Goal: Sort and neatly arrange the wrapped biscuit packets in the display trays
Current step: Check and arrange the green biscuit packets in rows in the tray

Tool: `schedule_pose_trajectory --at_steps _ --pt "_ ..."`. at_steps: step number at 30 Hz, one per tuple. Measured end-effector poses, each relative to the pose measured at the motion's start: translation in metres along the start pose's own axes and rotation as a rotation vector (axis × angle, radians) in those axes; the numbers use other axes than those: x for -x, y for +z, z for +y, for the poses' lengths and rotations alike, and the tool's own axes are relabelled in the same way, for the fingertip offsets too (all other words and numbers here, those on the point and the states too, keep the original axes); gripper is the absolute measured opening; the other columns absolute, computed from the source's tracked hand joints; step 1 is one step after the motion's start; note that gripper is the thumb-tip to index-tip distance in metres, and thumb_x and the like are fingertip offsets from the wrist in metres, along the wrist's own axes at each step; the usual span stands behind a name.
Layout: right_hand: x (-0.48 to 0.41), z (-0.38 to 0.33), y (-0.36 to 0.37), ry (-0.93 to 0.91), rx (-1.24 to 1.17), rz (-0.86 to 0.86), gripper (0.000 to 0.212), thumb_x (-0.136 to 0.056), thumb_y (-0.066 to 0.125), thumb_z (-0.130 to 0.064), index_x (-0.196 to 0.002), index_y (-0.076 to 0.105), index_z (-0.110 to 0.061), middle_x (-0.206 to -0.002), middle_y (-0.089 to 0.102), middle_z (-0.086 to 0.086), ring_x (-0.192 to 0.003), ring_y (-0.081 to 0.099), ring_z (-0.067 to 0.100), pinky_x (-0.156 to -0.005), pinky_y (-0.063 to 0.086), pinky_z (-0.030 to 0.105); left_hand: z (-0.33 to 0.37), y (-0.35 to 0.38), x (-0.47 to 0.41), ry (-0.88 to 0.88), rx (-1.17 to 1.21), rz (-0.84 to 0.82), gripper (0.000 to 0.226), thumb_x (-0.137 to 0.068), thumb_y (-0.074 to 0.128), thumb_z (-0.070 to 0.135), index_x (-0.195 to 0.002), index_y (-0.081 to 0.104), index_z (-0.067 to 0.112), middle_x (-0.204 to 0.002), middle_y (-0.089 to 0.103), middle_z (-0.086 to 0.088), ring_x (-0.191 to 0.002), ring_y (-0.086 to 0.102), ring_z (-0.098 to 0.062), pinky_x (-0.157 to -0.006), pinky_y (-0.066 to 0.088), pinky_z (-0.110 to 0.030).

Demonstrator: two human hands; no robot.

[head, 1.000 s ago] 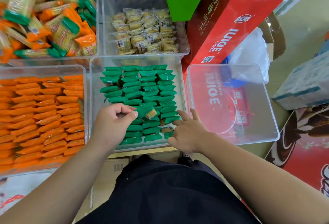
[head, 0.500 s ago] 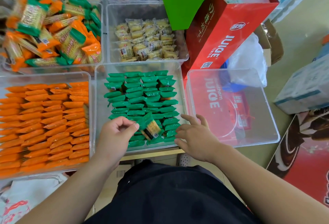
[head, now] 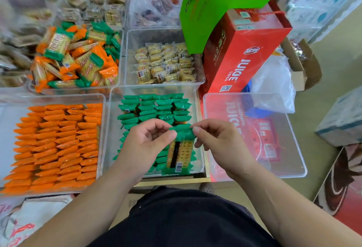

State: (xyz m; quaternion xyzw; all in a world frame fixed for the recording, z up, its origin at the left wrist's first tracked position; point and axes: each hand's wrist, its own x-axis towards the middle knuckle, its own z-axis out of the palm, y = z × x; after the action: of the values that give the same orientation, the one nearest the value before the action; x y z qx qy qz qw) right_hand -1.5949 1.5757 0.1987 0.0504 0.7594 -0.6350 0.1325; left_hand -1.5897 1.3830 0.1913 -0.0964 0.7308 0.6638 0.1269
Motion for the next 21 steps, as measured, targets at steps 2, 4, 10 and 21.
schedule_pose_trajectory --at_steps 2,4,10,21 --pt "0.001 -0.003 -0.003 -0.016 -0.011 0.035 0.012 -0.096 0.065 -0.013 -0.087 0.074 -0.012 -0.065 0.068 -0.007 -0.059 0.058 0.002 -0.056 0.045 0.014 0.004 0.003 0.001 0.023 -0.029 -0.014 0.024 -0.079 0.078 0.002 -0.093 0.07 0.019 -0.087 0.073 0.0 -0.081 0.069 -0.011 -0.078 0.058 -0.023" --pt "0.002 -0.004 -0.004 0.039 -0.05 0.041 0.018 -0.097 0.063 -0.013 -0.082 0.073 -0.013 -0.063 0.065 -0.002 -0.056 0.053 0.003 -0.054 0.043 0.016 0.007 0.006 0.002 0.027 -0.049 -0.009 0.026 -0.079 0.078 -0.001 -0.094 0.07 0.018 -0.088 0.074 -0.001 -0.08 0.069 -0.01 -0.076 0.058 -0.021" --pt "0.002 0.0 -0.004 0.388 -0.652 -0.104 0.029 -0.09 0.061 -0.01 -0.064 0.073 -0.018 -0.065 0.059 0.003 -0.054 0.046 0.011 -0.051 0.035 0.022 0.009 0.011 0.003 -0.016 0.14 -0.057 0.025 -0.07 0.078 0.004 -0.093 0.07 0.011 -0.088 0.075 -0.006 -0.082 0.069 -0.012 -0.073 0.056 -0.02" --pt "-0.006 0.006 -0.012 0.327 -0.703 0.166 0.005 -0.1 0.054 -0.006 -0.097 0.055 -0.01 -0.076 0.065 0.012 -0.064 0.064 0.019 -0.06 0.057 0.026 0.003 0.004 0.002 -0.099 0.207 -0.093 0.04 -0.085 0.068 -0.004 -0.114 0.066 0.023 -0.101 0.075 -0.003 -0.095 0.071 -0.025 -0.07 0.059 -0.032"
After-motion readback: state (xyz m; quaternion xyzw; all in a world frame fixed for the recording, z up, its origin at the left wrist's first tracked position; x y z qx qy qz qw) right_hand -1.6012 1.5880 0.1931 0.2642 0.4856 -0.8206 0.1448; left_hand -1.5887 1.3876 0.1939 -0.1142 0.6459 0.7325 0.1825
